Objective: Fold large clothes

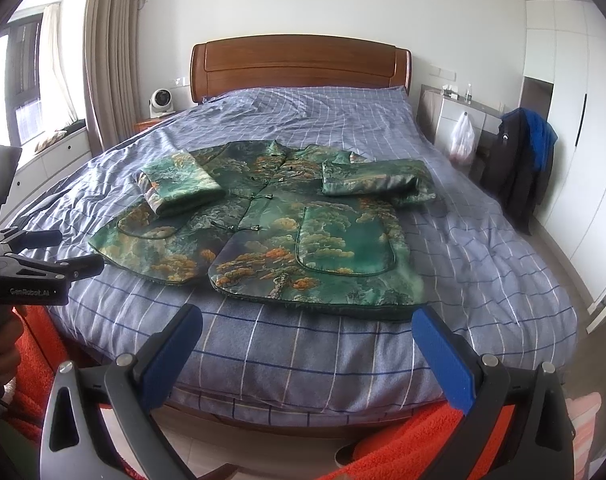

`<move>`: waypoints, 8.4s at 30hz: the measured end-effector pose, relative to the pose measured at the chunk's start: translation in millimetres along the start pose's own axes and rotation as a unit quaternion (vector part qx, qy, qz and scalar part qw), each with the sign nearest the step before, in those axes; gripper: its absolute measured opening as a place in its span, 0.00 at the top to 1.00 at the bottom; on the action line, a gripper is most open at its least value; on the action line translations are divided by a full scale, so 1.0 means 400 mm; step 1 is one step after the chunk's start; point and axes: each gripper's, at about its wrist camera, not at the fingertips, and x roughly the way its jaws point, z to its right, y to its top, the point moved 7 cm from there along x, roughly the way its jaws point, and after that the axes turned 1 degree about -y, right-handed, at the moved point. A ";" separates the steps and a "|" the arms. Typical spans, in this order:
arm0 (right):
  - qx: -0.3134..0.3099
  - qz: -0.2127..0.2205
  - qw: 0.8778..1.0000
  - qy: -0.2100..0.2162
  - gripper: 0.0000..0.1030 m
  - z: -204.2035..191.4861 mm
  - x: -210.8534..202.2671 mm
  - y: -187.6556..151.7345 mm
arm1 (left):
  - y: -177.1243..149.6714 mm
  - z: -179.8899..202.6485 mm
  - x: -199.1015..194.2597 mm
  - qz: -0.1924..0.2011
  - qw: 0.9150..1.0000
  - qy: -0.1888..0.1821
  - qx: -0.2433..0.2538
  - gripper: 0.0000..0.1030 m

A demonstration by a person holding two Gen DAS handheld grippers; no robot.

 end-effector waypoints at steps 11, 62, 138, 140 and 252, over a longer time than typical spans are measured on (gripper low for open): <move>0.012 0.011 1.000 -0.014 0.00 0.019 0.003 0.017 | 0.006 -0.017 -0.005 0.005 1.000 0.004 -0.006 0.00; 0.007 0.024 1.000 -0.011 0.00 0.009 0.007 0.019 | -0.010 -0.027 0.011 -0.019 1.000 0.024 -0.004 0.00; -0.427 -0.051 0.900 -0.066 0.14 0.128 0.736 0.243 | 0.038 -0.450 0.099 -0.015 0.988 0.047 -0.144 0.18; -0.465 -0.054 0.879 -0.092 0.30 0.102 0.839 0.244 | 0.032 -0.444 0.088 -0.018 0.989 0.065 -0.131 0.18; 0.005 -0.031 0.999 -0.023 0.06 0.120 0.329 0.060 | 0.135 -0.269 0.114 0.091 0.992 0.062 -0.069 0.00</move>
